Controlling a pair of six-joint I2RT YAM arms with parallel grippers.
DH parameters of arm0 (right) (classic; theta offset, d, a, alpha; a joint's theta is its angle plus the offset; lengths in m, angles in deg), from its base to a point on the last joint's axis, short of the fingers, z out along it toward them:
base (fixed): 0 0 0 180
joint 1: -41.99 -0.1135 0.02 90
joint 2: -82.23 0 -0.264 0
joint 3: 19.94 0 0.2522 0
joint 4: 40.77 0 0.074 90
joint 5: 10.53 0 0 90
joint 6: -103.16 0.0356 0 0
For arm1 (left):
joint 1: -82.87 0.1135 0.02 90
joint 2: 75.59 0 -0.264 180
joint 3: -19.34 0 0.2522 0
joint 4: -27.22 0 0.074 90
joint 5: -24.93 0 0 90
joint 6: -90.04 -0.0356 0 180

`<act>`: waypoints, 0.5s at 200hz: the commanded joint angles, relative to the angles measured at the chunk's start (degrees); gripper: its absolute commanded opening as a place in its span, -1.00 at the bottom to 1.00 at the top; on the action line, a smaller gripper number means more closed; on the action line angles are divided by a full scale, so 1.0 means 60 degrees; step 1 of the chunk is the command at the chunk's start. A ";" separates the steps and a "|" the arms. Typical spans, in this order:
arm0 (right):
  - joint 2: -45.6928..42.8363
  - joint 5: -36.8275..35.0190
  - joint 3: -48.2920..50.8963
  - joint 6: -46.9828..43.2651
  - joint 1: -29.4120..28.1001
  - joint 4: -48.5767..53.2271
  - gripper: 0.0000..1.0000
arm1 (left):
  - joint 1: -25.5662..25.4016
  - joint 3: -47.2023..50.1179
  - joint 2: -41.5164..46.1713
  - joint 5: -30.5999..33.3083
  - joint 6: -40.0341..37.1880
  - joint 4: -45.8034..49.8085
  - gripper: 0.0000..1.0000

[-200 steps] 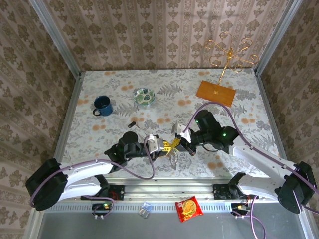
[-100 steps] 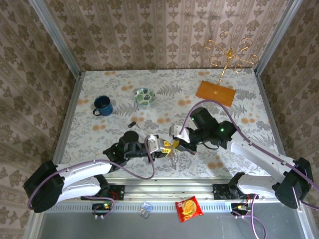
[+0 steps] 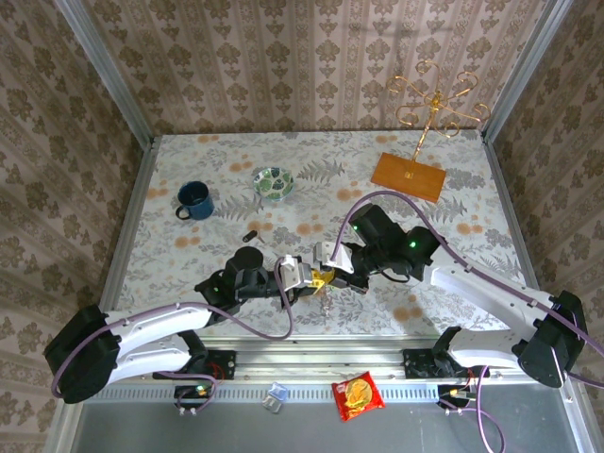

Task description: Put the keys on the keyring

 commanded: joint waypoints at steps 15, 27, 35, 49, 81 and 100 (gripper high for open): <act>-0.0506 0.0307 0.0125 0.0508 0.0113 -0.0589 -0.77 | -0.0004 -0.0345 0.0004 -0.0079 -0.0090 0.0178 -1.00; -0.0826 0.0118 0.0433 0.0861 0.0300 -0.0799 -0.45 | -0.0006 -0.0295 0.0071 -0.0025 -0.0064 0.0115 -1.00; -0.1068 -0.0031 0.0646 0.1069 0.0374 -0.0883 -0.32 | -0.0003 -0.0238 0.0101 0.0032 -0.0012 -0.0009 -1.00; -0.1431 -0.0199 0.0976 0.1393 0.0428 -0.0966 -0.20 | -0.0006 -0.0126 0.0138 0.0109 0.0098 -0.0302 -1.00; -0.1771 -0.0229 0.1555 0.1935 0.0422 -0.1335 -0.18 | -0.0005 0.0028 0.0014 0.0126 0.0195 -0.0839 -1.00; -0.1620 -0.0229 0.1648 0.2071 0.0424 -0.1443 -0.23 | 0.0001 0.0058 -0.0012 0.0097 0.0202 -0.0898 -1.00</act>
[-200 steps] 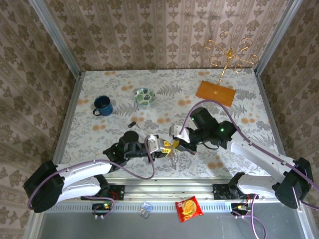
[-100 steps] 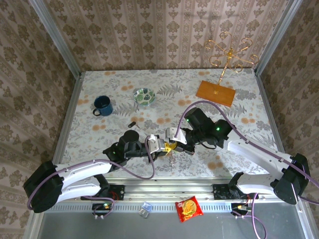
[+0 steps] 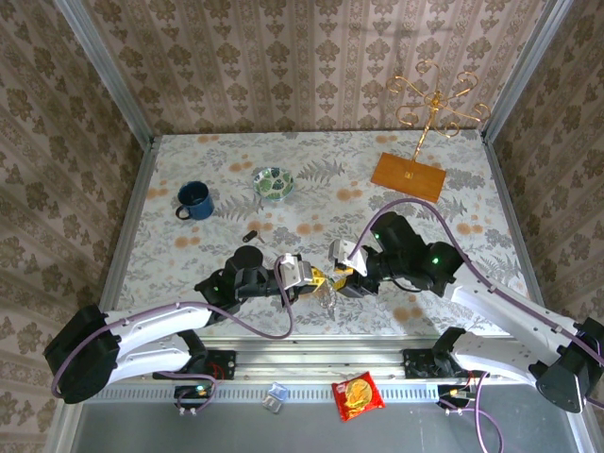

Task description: Put the keys on the keyring

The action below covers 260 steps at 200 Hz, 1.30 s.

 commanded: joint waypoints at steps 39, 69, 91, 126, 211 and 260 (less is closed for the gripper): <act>0.0272 -0.0315 0.0108 0.0547 0.0024 -0.0498 -0.46 | -0.0006 0.0171 0.0178 -0.0031 0.0090 -0.0634 -1.00; 0.0282 -0.0391 0.0083 0.0489 0.0031 -0.0509 -0.68 | -0.0003 0.0212 0.0193 -0.0053 0.0026 -0.0682 -1.00; 0.0350 -0.0323 0.0071 0.0469 0.0024 -0.0524 -0.81 | 0.0003 0.0219 0.0166 -0.0081 0.0006 -0.0760 -1.00; 0.0402 -0.0128 0.0068 0.0391 0.0038 -0.0462 -0.87 | 0.0005 0.0212 0.0188 -0.0087 -0.0035 -0.0791 -1.00; 0.0461 0.0395 0.0200 0.0409 0.0112 -0.0624 -0.44 | -0.0006 0.0300 0.0212 -0.0258 -0.0078 -0.0955 -1.00; 0.0534 0.0447 0.0200 0.0271 0.0143 -0.0626 -0.75 | -0.0002 0.0307 0.0259 -0.0284 -0.0147 -0.0969 -1.00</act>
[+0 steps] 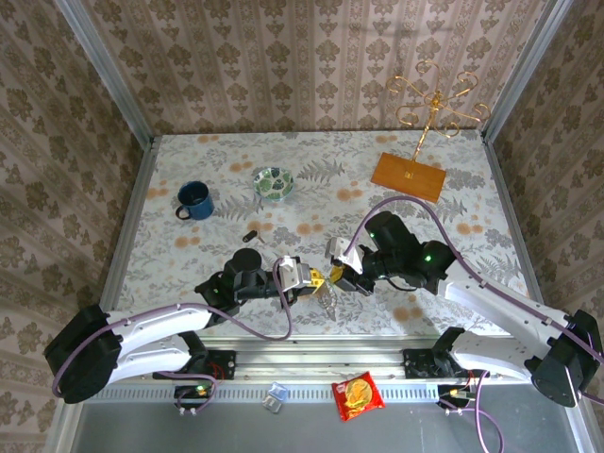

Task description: Put the keys on the keyring

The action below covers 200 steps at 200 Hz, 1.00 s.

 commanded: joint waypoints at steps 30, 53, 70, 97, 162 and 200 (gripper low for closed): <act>0.0126 0.0023 0.0126 -0.0107 0.0102 -0.0284 -0.51 | -0.0007 0.0041 0.0255 -0.0272 -0.0135 -0.0615 -1.00; 0.0173 -0.0190 0.0103 -0.0105 0.0109 -0.0317 -0.36 | -0.0007 0.0046 0.0248 -0.0313 -0.0148 -0.0643 -1.00; 0.0263 0.0034 0.0047 -0.0146 0.0102 -0.0247 -0.38 | -0.0015 0.0071 0.0244 -0.0327 -0.0179 -0.0672 -1.00; 0.0402 0.0384 0.0008 -0.0165 0.0102 -0.0160 -0.53 | -0.0007 0.0074 0.0256 -0.0321 -0.0175 -0.0709 -1.00; 0.0321 0.0375 -0.0040 -0.0293 0.0275 0.0091 -0.97 | -0.0012 0.0149 0.0360 -0.0243 -0.0266 -0.0613 -1.00; 0.0379 0.0296 -0.0060 -0.0443 0.0463 0.0338 -1.00 | -0.0008 0.0159 0.0376 -0.0260 -0.0322 -0.0600 -1.00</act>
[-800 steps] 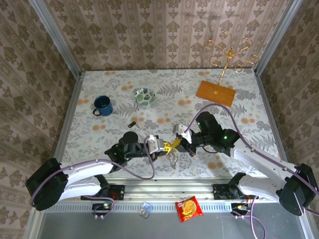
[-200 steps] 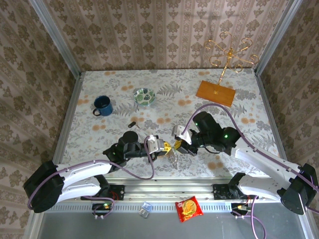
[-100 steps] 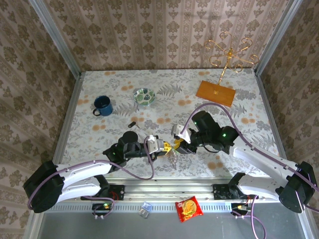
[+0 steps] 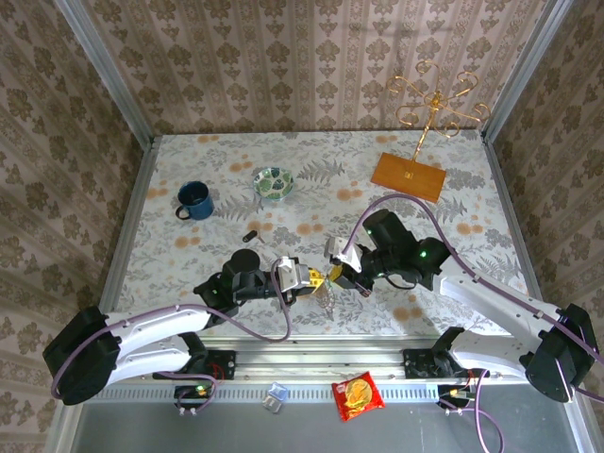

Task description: Put the keys on the keyring

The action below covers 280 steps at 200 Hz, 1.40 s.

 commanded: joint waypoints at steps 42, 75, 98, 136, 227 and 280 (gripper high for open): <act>0.0451 0.0251 -0.0093 0.0010 0.0151 0.0149 -1.00 | -0.0022 0.0037 0.0126 -0.0291 -0.0296 -0.0579 -1.00; 0.0416 0.0517 0.0001 0.0164 0.0157 -0.0165 -0.88 | -0.0042 0.0058 -0.0033 -0.0149 -0.0286 -0.0644 -1.00; 0.0085 0.0461 0.0331 0.0110 0.0156 -0.0534 -0.68 | -0.0043 0.0133 -0.0059 -0.0072 -0.0200 -0.0818 -1.00; -0.0548 0.0450 0.0921 0.0105 0.0157 -0.1396 -0.50 | -0.0071 0.0320 -0.0161 -0.0111 0.0207 -0.1493 -1.00; -0.0350 0.0932 0.1178 0.0333 0.0154 -0.2144 -0.56 | -0.0083 0.0543 -0.0433 -0.0203 0.0686 -0.2494 -1.00; -0.0159 0.1058 0.1153 0.0456 0.0159 -0.2584 -0.84 | -0.0079 0.0622 -0.0492 -0.0203 0.0805 -0.2666 -1.00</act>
